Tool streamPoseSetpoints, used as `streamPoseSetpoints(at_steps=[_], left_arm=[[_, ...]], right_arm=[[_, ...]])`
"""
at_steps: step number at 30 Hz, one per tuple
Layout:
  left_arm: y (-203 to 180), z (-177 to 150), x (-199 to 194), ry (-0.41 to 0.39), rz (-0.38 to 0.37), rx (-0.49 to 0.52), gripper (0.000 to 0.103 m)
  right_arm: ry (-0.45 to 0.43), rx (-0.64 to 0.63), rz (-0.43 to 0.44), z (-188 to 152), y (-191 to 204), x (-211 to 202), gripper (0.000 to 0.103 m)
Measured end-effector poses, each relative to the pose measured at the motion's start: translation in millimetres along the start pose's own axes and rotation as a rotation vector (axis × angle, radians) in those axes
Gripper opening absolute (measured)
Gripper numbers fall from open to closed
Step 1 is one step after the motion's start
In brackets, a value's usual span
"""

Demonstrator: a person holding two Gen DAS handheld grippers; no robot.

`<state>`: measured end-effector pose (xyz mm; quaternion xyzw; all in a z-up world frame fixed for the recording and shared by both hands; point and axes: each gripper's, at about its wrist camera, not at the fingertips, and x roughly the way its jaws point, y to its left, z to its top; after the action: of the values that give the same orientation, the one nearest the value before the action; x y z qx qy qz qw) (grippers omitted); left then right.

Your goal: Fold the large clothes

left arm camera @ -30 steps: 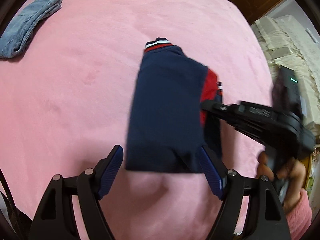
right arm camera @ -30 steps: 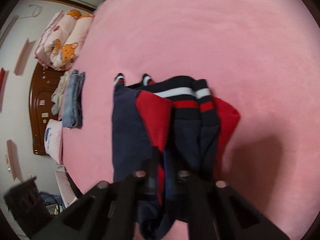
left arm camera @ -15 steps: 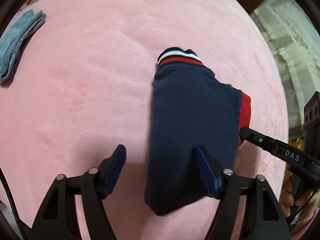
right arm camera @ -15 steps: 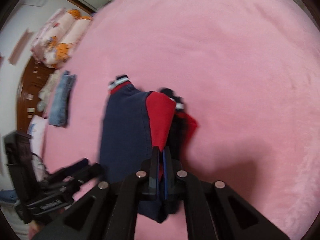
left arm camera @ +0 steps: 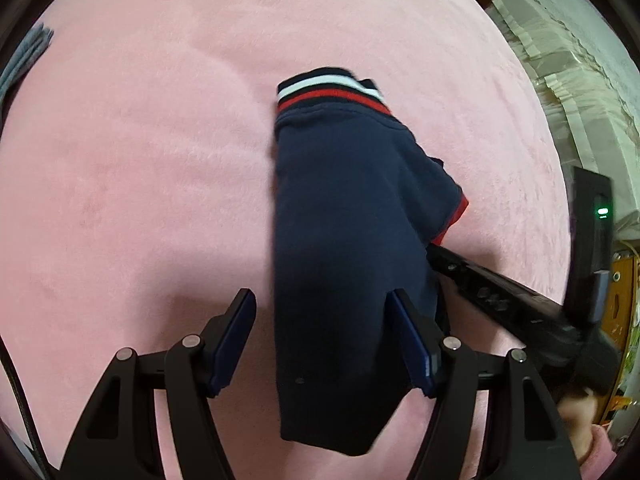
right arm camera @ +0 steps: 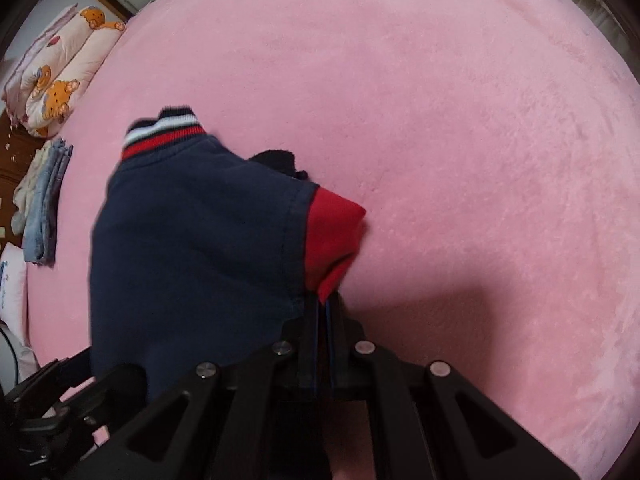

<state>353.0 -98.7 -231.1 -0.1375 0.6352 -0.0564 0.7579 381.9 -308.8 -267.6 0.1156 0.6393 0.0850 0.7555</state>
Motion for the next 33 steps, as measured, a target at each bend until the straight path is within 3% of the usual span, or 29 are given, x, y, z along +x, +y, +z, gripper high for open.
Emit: streamPoseSetpoints(at_steps=[7,9,11,13,17,21,27,33], left_arm=[[21,1,-15,0.033,-0.043,-0.015,0.066],[32,1,-14,0.069,-0.089,-0.037,0.066],[43,1,-9,0.106,-0.128,-0.06,0.066],[52,2,-3,0.14,-0.149,-0.073,0.066],[68,3,16,0.186,-0.256,-0.13,0.066],[83,5,34,0.207,-0.342,-0.15,0.066],[83,11,43,0.198,-0.359,-0.109,0.063],[71,15,48,0.192,-0.331,-0.101,0.06]], right_arm=[[-0.009,0.107,0.276,2,-31,-39,0.007],[0.022,0.094,0.3,1,-34,-42,0.019],[0.064,0.095,0.331,-2,-36,-40,0.046],[0.099,0.092,0.352,-8,-35,-36,0.052],[0.189,0.115,0.358,-21,-28,-13,0.053],[0.193,0.178,0.404,-27,-32,3,0.054],[0.205,0.233,0.474,-27,-44,21,0.054],[0.201,0.245,0.471,-26,-39,27,0.054]])
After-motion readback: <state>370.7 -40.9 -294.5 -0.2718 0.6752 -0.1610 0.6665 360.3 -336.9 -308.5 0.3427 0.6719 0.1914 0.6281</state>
